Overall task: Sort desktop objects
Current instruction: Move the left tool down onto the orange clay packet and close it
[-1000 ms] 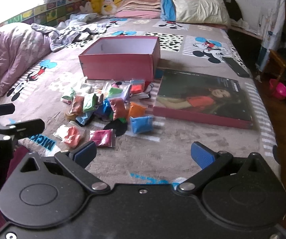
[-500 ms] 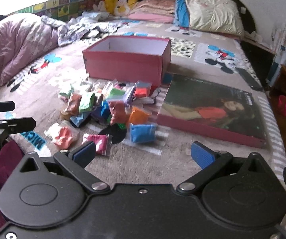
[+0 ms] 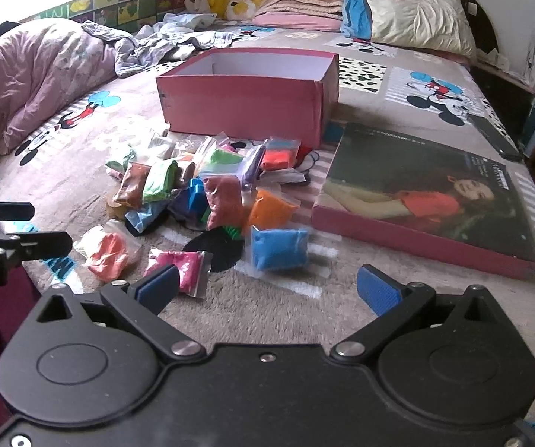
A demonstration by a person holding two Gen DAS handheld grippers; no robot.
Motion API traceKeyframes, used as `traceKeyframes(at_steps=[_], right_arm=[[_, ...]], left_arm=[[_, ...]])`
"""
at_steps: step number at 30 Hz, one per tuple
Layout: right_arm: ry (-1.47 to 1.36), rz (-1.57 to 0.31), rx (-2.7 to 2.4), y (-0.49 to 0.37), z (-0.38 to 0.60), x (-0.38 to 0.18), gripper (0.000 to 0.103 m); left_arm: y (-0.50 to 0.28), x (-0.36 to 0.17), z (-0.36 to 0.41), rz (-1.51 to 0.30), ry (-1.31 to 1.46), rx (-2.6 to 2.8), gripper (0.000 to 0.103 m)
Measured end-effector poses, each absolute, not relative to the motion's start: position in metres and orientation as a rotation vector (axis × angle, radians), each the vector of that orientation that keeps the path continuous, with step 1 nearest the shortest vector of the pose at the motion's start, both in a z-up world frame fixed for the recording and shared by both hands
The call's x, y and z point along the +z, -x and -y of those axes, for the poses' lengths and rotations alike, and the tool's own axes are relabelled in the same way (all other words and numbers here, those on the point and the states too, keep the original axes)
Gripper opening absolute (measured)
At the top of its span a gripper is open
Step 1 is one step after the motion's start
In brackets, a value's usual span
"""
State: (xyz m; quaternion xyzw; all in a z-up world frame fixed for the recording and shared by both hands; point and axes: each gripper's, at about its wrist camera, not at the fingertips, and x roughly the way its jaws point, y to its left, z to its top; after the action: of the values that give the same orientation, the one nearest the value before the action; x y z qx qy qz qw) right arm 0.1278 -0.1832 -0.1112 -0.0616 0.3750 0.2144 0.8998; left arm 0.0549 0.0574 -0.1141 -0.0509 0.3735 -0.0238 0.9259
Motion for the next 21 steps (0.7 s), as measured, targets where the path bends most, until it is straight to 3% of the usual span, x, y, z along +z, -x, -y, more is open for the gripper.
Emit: traceKeyframes(at_steps=[11, 13, 17, 21], right_arm=[[0.158, -0.784, 0.457, -0.148, 0.178, -0.135, 0.101], [0.151, -0.787, 0.459, -0.154, 0.178, -0.139, 0.101], [0.170, -0.790, 0.456, -0.163, 0.175, -0.148, 0.101], [0.178, -0.797, 0.464, -0.169, 0.173, -0.157, 0.101]], left_arm=[[-0.071, -0.141, -0.042, -0.797, -0.015, -0.025, 0.101], [-0.074, -0.147, -0.038, -0.810, -0.049, -0.014, 0.094], [-0.079, -0.157, -0.035, -0.830, -0.070, -0.005, 0.092], [-0.084, -0.166, -0.034, -0.848, -0.105, 0.014, 0.075]])
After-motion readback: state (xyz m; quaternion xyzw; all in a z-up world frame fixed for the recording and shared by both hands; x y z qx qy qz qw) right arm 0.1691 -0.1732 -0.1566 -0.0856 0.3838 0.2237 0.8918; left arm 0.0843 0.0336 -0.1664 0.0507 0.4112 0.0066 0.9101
